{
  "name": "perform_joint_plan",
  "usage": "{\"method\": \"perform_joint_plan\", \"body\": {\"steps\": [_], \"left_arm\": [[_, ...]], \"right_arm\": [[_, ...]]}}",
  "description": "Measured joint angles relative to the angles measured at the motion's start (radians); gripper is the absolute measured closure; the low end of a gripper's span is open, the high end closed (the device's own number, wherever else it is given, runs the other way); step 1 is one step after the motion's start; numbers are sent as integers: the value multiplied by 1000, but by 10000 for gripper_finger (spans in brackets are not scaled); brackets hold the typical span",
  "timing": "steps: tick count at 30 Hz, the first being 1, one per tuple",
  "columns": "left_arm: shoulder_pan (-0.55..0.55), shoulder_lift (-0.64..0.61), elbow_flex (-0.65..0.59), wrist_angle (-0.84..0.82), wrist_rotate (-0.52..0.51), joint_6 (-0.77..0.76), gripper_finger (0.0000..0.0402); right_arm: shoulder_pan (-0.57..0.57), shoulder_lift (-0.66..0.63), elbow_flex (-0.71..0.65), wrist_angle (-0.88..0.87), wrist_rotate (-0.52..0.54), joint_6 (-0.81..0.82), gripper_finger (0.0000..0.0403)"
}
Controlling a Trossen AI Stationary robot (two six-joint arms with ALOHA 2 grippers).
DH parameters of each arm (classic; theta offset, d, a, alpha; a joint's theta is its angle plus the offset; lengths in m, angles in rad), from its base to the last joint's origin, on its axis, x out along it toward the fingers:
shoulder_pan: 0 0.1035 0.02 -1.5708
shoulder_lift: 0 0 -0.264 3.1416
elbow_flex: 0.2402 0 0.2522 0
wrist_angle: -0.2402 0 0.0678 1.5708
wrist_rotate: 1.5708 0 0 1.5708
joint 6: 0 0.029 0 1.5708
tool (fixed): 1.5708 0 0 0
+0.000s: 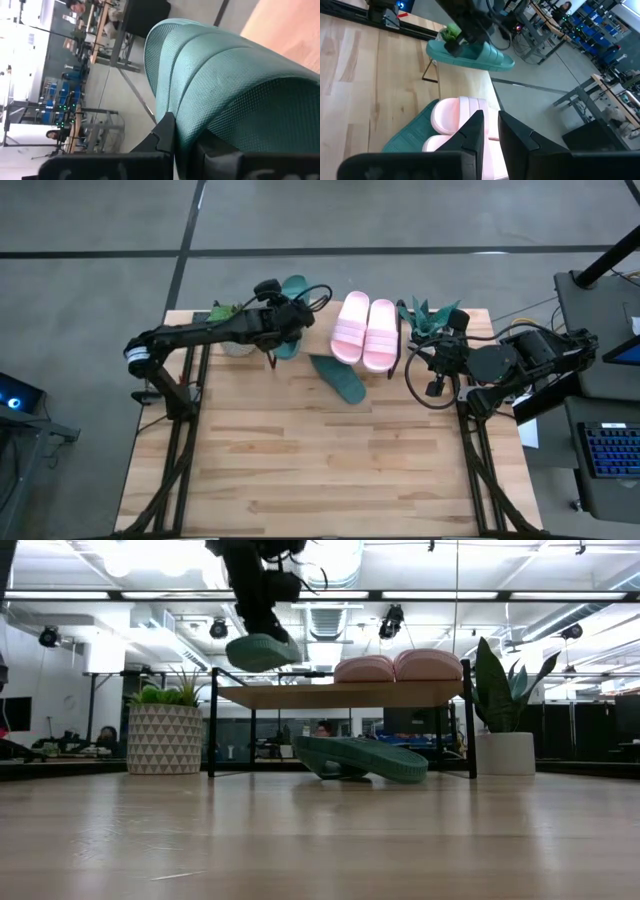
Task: Pick and place slides into the shelf
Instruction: Put the left blue slides on the shelf
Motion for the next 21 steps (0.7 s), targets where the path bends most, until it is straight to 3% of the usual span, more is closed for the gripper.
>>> {"method": "perform_joint_plan", "body": {"steps": [21], "left_arm": [[75, 108, 0, 12, 24, 119, 401]], "right_arm": [[0, 0, 0, -2, 0, 0, 355]]}}
